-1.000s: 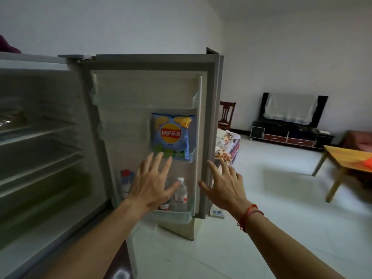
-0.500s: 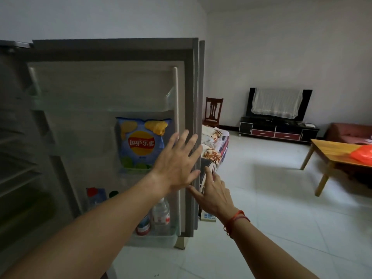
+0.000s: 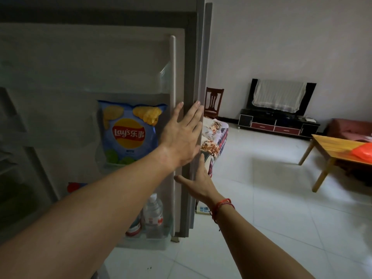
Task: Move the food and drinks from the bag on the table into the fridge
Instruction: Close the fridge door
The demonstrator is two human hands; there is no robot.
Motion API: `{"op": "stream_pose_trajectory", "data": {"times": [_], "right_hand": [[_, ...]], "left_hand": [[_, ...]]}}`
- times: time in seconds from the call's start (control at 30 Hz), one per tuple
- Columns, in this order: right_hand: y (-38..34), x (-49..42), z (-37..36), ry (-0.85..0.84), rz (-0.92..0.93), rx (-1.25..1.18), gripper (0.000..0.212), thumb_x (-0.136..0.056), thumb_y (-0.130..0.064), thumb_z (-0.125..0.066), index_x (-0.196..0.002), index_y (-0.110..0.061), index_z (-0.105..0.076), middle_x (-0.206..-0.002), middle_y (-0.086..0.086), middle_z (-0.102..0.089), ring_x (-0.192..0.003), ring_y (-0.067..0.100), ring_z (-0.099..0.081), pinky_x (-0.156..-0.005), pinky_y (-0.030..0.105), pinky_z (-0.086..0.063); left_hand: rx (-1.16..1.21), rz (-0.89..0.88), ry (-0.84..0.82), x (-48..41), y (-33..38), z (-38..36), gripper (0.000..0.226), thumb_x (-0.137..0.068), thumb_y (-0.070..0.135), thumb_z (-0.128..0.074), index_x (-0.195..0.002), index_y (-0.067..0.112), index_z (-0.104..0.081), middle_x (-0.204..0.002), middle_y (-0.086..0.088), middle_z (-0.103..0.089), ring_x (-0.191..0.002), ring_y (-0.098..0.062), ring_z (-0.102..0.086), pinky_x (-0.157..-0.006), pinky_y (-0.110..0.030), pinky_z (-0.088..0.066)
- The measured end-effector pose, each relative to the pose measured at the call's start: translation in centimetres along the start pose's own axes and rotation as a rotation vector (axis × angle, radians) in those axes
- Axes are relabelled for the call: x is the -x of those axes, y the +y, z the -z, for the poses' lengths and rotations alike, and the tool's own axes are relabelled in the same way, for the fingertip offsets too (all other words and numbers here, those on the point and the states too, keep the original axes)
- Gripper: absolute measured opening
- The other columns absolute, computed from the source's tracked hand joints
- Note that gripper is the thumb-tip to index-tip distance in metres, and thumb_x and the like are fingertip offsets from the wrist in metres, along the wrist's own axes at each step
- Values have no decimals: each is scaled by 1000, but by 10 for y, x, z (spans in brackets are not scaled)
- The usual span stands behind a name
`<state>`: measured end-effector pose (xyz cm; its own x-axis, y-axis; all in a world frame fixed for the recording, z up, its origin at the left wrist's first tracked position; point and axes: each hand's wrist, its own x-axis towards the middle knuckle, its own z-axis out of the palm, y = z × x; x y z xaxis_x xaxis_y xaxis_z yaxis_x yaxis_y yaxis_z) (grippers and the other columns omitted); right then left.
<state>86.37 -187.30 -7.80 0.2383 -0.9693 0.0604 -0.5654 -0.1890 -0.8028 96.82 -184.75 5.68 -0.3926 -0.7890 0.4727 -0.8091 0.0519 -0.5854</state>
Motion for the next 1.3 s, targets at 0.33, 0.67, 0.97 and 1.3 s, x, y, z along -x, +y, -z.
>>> {"op": "stream_pose_trajectory", "data": {"times": [0.33,0.67,0.97,1.3], "right_hand": [[0,15,-10,61,17,-88,106,-92,-45,-64,-160,-25,15,-168,14,-10,-151,34,-25,-119,48,-29],[1,91,-15,62,95,27,102,-91,-35,-67,-161,-22,6,-168,9,-13,-152,28,-22,-122,45,-28],[-19,176,-37,74,175,61,101,-90,-41,-68,-160,-29,4,-158,12,-24,-140,27,-38,-115,39,-37],[-43,256,-89,46,406,38,93,-92,-42,-67,-159,-29,-5,-150,4,-36,-130,10,-43,-110,22,-40]], "left_hand": [[46,-24,3,18,-2,9,58,-97,46,-37,-146,14,-39,-164,-16,2,-150,-30,13,-117,-60,-2],[132,-31,128,81,-5,41,52,-94,43,-45,-136,13,-51,-163,-16,-13,-151,-31,-1,-115,-63,-14],[204,-11,164,172,-19,75,57,-92,44,-46,-141,14,-46,-164,-14,-9,-152,-29,-1,-115,-58,-22],[290,97,231,285,-46,106,74,-93,43,-49,-154,8,-26,-164,-8,-13,-152,-25,-8,-115,-47,-30]]}}
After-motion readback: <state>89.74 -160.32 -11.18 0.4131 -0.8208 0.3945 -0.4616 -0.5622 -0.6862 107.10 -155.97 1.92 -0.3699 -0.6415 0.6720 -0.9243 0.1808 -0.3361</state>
